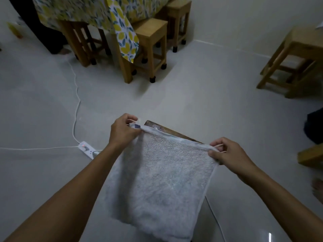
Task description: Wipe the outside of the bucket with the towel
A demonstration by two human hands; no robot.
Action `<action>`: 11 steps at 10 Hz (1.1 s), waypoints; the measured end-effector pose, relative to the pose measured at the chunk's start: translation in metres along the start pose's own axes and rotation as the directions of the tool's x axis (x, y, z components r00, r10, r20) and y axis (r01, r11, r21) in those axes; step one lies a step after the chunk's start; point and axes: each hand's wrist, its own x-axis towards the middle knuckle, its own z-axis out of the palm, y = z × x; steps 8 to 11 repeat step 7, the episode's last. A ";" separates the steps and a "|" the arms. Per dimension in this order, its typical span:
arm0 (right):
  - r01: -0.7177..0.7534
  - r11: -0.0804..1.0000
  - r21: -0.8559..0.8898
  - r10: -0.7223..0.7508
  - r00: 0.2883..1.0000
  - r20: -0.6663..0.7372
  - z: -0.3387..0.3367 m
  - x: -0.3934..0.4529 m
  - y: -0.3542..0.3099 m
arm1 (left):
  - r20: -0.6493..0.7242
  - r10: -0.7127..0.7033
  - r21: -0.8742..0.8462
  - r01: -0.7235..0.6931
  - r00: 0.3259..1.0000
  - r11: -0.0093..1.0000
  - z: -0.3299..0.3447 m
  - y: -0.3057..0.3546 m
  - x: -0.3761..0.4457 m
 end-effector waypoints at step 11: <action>-0.366 0.927 0.078 0.371 0.927 -0.055 0.008 0.055 -0.002 | 0.113 -0.102 0.164 0.083 0.988 0.983 0.053 0.010 0.059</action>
